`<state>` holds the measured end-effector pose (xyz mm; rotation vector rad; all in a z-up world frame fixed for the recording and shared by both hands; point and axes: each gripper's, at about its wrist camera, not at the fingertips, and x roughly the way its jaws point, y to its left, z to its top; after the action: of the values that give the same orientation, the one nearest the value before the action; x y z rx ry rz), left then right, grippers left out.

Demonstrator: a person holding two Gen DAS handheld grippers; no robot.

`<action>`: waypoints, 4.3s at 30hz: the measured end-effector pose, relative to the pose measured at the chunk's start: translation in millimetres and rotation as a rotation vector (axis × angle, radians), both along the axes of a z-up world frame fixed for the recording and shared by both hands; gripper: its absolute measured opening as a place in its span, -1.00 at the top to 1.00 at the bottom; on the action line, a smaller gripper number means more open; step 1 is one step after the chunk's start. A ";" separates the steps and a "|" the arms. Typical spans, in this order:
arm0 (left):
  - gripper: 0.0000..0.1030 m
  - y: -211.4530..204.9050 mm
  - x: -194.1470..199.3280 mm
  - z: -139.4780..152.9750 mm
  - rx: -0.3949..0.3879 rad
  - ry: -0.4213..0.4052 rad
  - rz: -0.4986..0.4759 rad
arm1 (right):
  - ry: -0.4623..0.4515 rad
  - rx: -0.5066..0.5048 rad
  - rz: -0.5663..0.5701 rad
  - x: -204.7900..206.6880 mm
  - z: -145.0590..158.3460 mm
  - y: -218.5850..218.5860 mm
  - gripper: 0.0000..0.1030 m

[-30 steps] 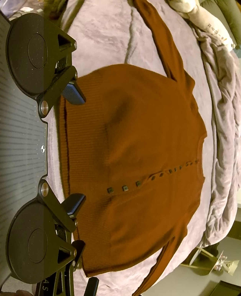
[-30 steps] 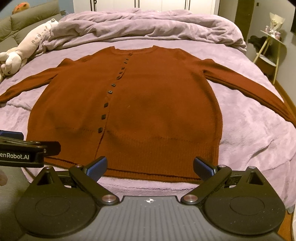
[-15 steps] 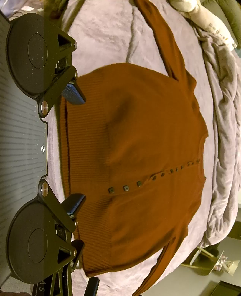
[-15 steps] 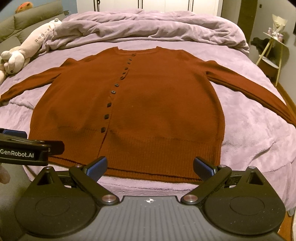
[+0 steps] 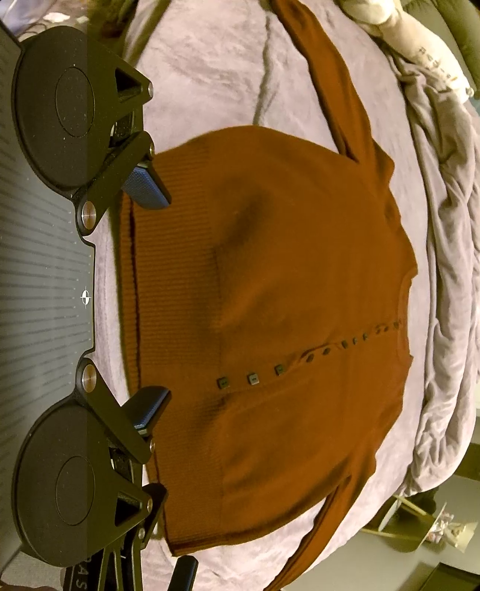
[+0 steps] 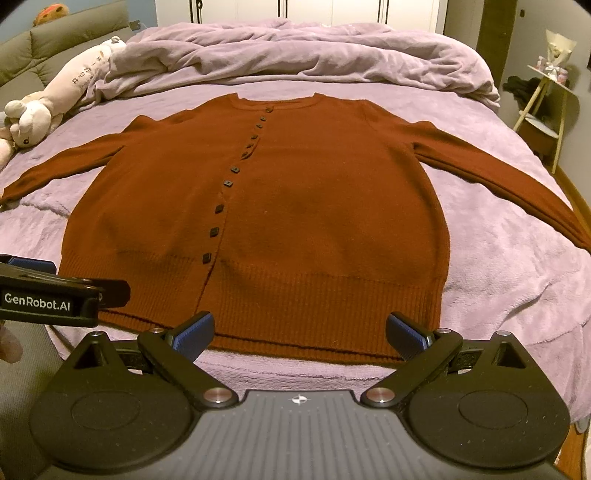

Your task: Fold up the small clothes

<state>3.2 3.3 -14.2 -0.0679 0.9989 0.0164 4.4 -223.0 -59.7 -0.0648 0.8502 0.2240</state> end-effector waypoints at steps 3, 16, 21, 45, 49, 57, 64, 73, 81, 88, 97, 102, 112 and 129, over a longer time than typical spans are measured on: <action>-1.00 0.6 0.8 -0.4 0.000 0.005 0.000 | -0.001 0.013 0.004 0.2 -0.1 -1.9 -0.92; -1.00 1.7 7.2 -6.1 0.004 0.032 0.006 | 0.025 0.032 0.023 5.4 -7.0 -3.0 -0.92; -1.00 2.0 11.9 -12.8 -0.004 0.052 0.003 | 0.044 0.071 0.022 8.4 -11.6 -7.1 -0.92; -1.00 19.6 104.3 -14.4 -0.004 -0.148 0.067 | -0.039 0.828 -0.931 120.4 -65.2 -310.1 0.24; -1.00 13.7 122.9 -18.7 0.012 -0.150 0.058 | -0.067 0.918 -1.050 137.8 -92.1 -349.1 0.30; -1.00 10.9 143.2 -27.9 0.028 -0.135 0.001 | -0.131 0.814 -1.080 171.8 -93.2 -351.9 0.43; -1.00 21.0 158.1 -13.7 -0.031 -0.204 -0.010 | -0.307 0.307 -0.750 227.3 -10.1 -273.9 0.88; -1.00 22.7 207.1 15.9 -0.289 -0.245 -0.045 | -0.449 0.106 0.006 229.6 27.2 -77.1 0.30; -1.00 -14.6 285.6 -14.8 -0.451 -0.121 -0.161 | -0.276 -0.046 -0.046 222.7 -33.3 -80.3 0.26; -1.00 -21.1 340.1 -59.9 -0.540 0.001 -0.081 | -0.249 -0.080 -0.084 224.8 -49.1 -88.5 0.26; 0.52 -35.6 366.1 -63.3 -0.516 0.046 -0.115 | -0.228 -0.033 -0.109 222.4 -58.4 -89.7 0.24; 0.79 -33.4 362.6 -50.7 -0.525 0.026 -0.146 | -0.239 -0.055 -0.111 226.0 -53.0 -84.5 0.22; 0.80 77.3 320.0 14.7 -0.273 -0.204 -0.008 | -0.245 -0.112 -0.114 230.5 -47.3 -75.7 0.20; 0.75 146.5 296.0 -28.5 -0.334 -0.159 0.117 | -0.273 -0.456 0.082 272.6 -57.8 6.7 0.34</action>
<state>299.2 149.8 -42.7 -0.4275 0.8295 -0.0487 277.0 -216.3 -117.5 -0.5460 0.6134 0.0908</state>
